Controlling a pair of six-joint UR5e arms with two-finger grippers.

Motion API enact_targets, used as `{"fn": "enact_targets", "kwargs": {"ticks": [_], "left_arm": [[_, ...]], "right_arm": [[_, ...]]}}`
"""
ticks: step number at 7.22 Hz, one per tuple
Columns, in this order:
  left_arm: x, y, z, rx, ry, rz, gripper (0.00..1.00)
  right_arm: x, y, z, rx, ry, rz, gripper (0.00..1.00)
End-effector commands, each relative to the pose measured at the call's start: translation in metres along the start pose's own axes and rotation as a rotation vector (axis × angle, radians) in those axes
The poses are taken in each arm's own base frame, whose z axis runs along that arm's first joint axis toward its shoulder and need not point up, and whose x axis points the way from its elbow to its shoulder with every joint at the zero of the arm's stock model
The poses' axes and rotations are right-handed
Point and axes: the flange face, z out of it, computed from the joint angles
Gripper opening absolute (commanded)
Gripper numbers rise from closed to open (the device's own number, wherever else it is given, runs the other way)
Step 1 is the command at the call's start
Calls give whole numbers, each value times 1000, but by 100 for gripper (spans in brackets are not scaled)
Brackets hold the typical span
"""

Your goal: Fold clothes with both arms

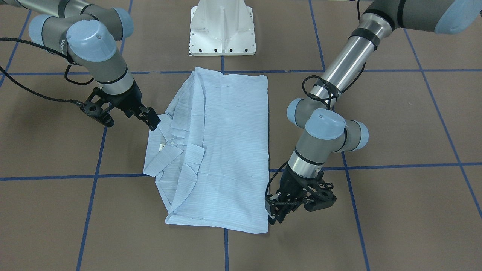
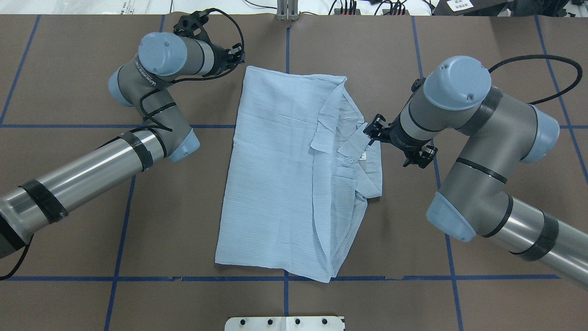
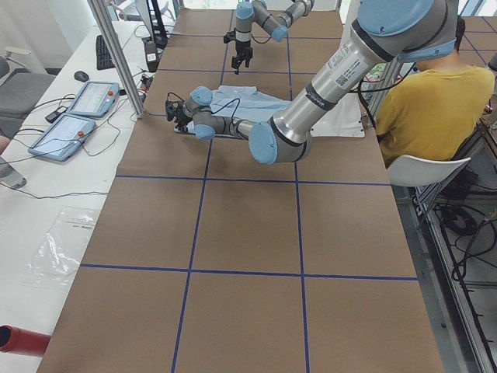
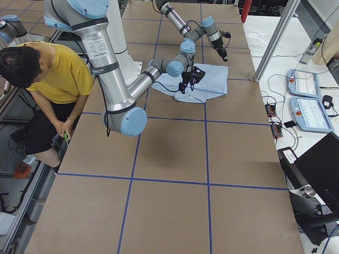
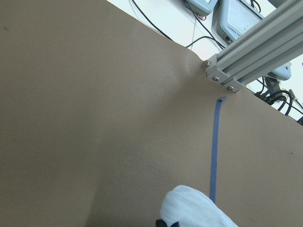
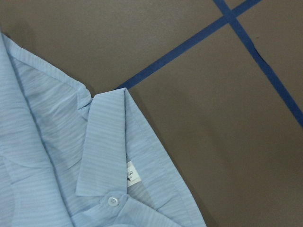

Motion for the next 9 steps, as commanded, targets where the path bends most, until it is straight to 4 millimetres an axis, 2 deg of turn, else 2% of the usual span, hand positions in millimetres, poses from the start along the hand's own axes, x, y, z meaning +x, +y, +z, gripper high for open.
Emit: {"fn": "enact_targets", "kwargs": {"ticks": [1, 2, 3, 4, 6, 7, 8, 9], "left_arm": [[-33, -22, -3, 28, -34, 17, 62], [-45, -15, -6, 8, -34, 62, 62], [-34, -14, -19, -25, 5, 119, 62], [-51, -18, -31, -61, 14, 164, 61], [-44, -15, -47, -58, 50, 175, 61], [-44, -14, -47, -59, 53, 174, 61], [-42, -12, -47, -61, 55, 175, 62], [-41, -11, -47, -62, 57, 174, 62]], "right_arm": [[-33, 48, -2, -5, -42, -62, 100], [-40, 91, 14, 41, -47, -113, 100], [-36, 138, 37, 64, -30, -185, 100], [-32, 162, 50, 90, -19, -227, 100], [-29, 181, 58, 73, 8, -480, 100], [-31, 185, 58, 79, 54, -537, 100], [-44, 194, 49, 79, 113, -674, 100], [-52, 217, 48, 109, 153, -774, 100]]}}
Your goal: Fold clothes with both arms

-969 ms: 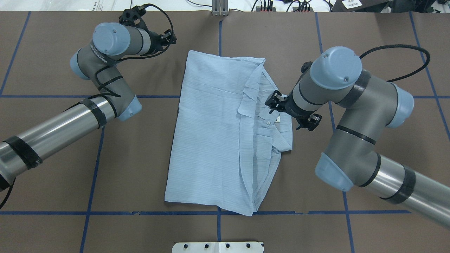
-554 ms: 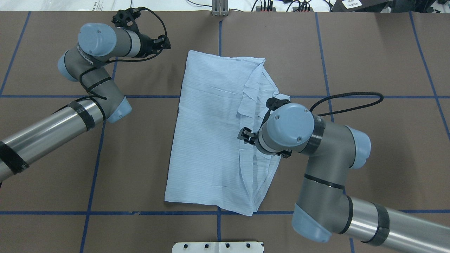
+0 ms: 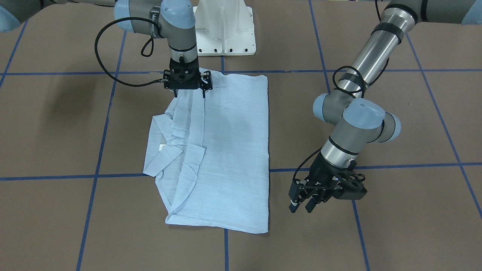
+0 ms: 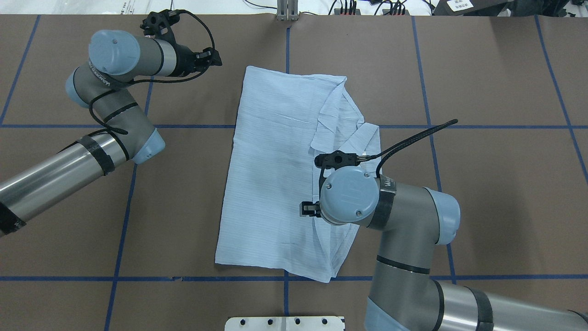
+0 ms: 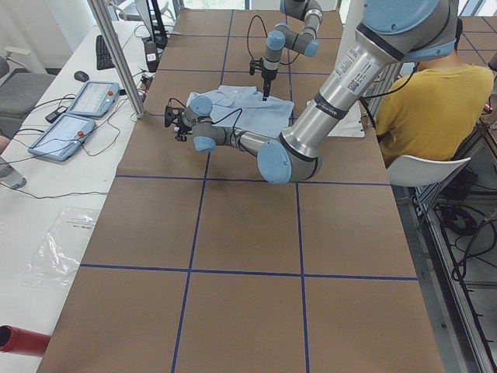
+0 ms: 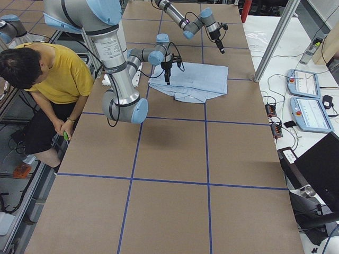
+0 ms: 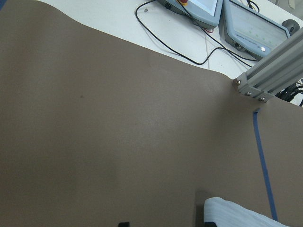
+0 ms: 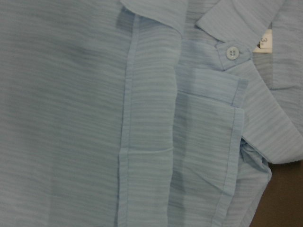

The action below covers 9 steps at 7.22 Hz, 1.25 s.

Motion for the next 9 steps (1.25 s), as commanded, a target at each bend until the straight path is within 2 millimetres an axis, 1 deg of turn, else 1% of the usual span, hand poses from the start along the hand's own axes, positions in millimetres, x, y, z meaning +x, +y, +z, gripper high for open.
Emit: {"fn": "enact_targets", "kwargs": {"ticks": [1, 2, 4, 6, 7, 8, 9], "left_arm": [[2, 2, 0, -1, 3, -1, 62], [2, 2, 0, -1, 4, -2, 62], [3, 2, 0, 0, 7, -2, 62], [5, 2, -2, -1, 12, -1, 62], [7, 2, -3, 0, 16, 0, 62], [8, 2, -4, 1, 18, 1, 62], [9, 3, -4, 0, 19, 0, 62]], "right_arm": [[-25, 24, -1, 18, 68, -181, 100], [-24, 28, 4, 12, 77, -218, 100], [-25, 34, 29, -13, 124, -246, 100], [-13, 34, 36, -41, 183, -283, 100], [1, 22, 36, -48, 195, -292, 100], [33, 5, 31, -70, 190, -305, 100], [82, -2, 30, -78, 207, -326, 100]]}}
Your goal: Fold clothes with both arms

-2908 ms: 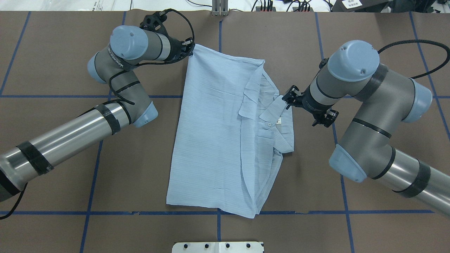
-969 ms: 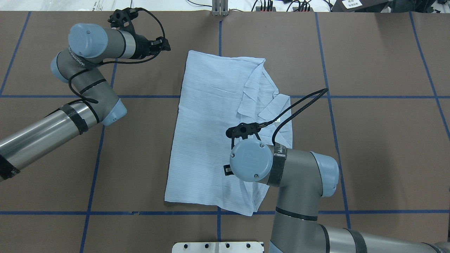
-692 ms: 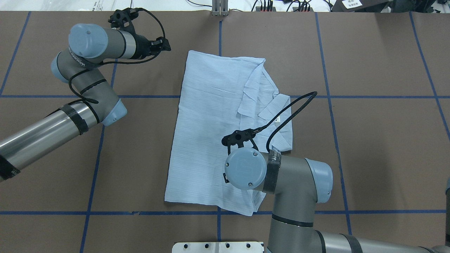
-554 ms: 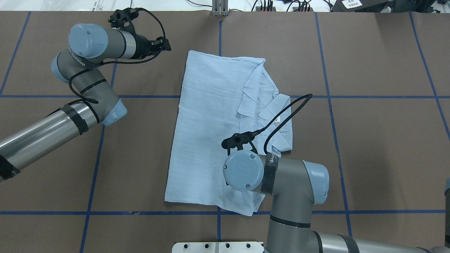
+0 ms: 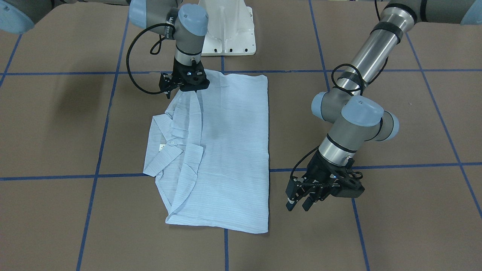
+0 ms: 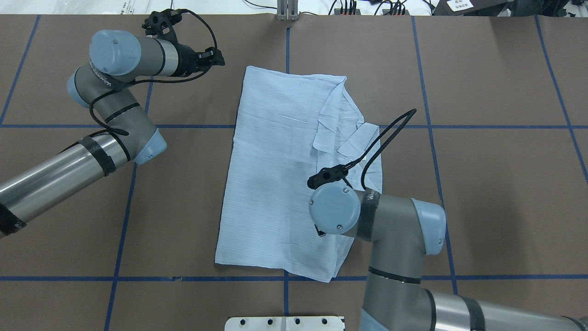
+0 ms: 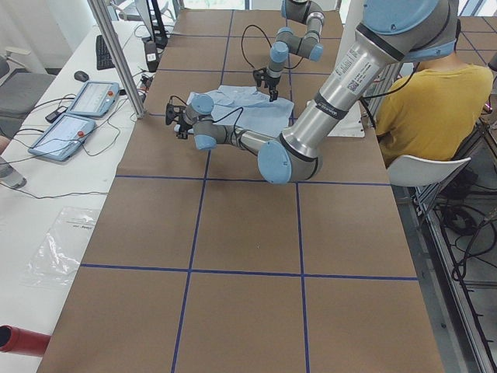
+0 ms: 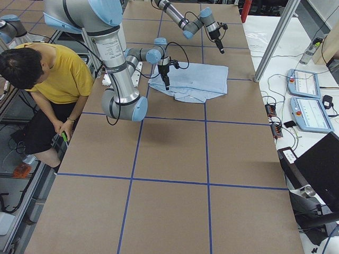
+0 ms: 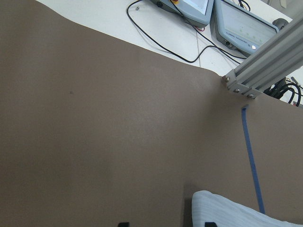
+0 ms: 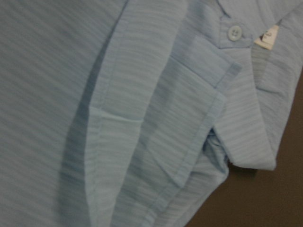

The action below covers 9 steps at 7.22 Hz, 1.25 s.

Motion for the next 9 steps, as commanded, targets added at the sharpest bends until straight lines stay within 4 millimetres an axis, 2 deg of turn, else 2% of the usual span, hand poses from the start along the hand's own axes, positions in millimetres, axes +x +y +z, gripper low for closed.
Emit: {"fn": "enact_targets", "kwargs": {"ticks": [1, 2, 3, 4, 5, 6, 9], "left_arm": [[8, -1, -5, 4, 17, 1, 62], [11, -1, -7, 6, 22, -2, 62], [13, -2, -8, 7, 27, -1, 62], [17, -2, -10, 8, 33, -1, 62], [20, -2, -12, 10, 38, -1, 62], [19, -1, -12, 8, 37, -1, 62], [25, -2, -15, 11, 49, 2, 62]], "right_arm": [[84, 16, 11, -25, 30, -29, 100], [91, 21, 14, -31, 39, -22, 100], [82, 16, -11, 7, -8, 22, 100], [58, 14, -26, 18, -50, 210, 100], [23, 38, -24, 0, -97, 402, 100], [6, 40, -31, 6, -204, 581, 100], [-14, 39, -38, -50, -503, 1082, 100]]}}
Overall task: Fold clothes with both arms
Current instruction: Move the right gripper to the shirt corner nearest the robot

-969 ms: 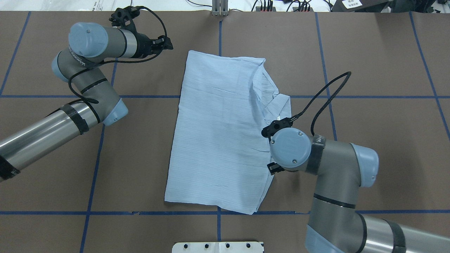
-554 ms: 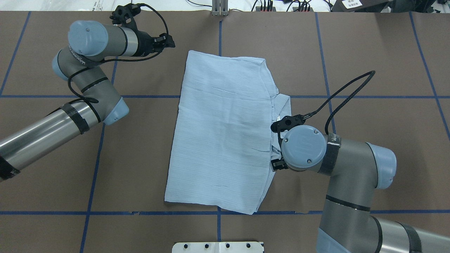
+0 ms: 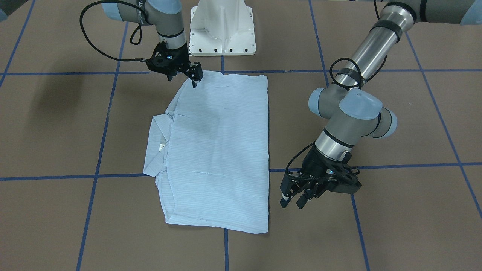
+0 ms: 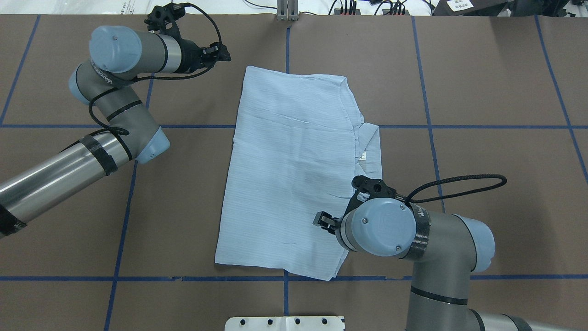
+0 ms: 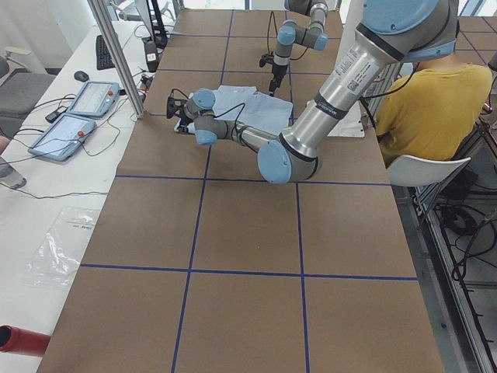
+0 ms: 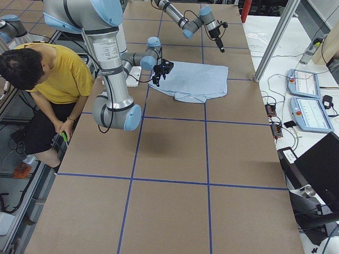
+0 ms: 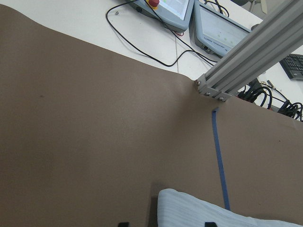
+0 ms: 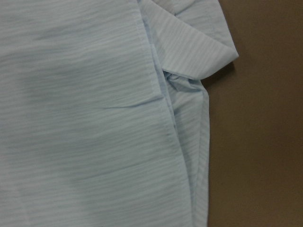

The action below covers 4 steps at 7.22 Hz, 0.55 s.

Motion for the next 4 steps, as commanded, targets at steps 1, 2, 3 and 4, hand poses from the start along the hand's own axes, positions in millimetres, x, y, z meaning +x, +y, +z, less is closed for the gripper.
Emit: {"fn": "enact_targets", "kwargs": {"ticks": [1, 2, 3, 4], "left_arm": [[3, 0, -2, 1, 4, 2, 62], [3, 0, -1, 0, 1, 0, 62], [3, 1, -1, -2, 0, 0, 62], [4, 1, -1, -1, 1, 1, 62]], "right_arm": [[-6, 14, 10, -58, -122, 263, 100], [-8, 24, 9, -28, -150, 254, 100], [-6, 33, 11, -34, -147, 282, 100], [-3, 41, 13, -46, -139, 437, 100]]}}
